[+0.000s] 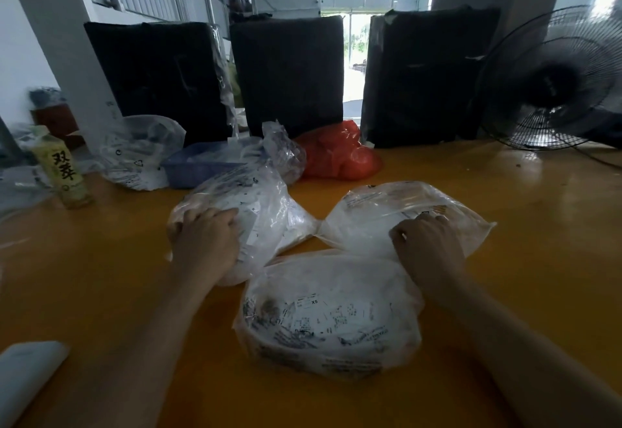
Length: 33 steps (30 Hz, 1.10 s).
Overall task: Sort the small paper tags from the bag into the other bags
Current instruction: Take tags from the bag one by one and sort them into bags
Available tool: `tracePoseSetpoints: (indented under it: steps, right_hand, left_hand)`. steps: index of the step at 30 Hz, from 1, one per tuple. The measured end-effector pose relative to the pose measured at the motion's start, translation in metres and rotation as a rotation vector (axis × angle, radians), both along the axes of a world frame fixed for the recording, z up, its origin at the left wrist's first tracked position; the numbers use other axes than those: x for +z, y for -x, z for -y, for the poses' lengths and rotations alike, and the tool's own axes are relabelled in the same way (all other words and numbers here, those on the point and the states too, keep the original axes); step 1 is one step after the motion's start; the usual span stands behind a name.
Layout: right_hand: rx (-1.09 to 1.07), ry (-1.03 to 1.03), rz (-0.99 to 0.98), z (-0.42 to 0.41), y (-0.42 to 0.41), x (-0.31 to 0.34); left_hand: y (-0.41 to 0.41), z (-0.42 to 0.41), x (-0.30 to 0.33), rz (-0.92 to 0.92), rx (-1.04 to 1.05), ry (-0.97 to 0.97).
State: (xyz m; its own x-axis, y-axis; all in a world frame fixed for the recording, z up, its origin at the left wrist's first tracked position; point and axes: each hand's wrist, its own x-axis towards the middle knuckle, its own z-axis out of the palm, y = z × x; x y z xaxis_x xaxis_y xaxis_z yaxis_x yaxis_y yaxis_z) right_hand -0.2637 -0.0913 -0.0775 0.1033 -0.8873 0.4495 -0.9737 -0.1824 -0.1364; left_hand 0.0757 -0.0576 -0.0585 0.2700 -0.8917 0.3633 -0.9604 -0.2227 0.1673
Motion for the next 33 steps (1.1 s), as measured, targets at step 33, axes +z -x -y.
tracePoseSetpoints:
  steps: [33]
  right_hand:
    - [0.573, -0.343, 0.664, -0.068, -0.058, 0.010]
  left_hand:
    - [0.097, -0.084, -0.013, -1.526, -0.370, -0.083]
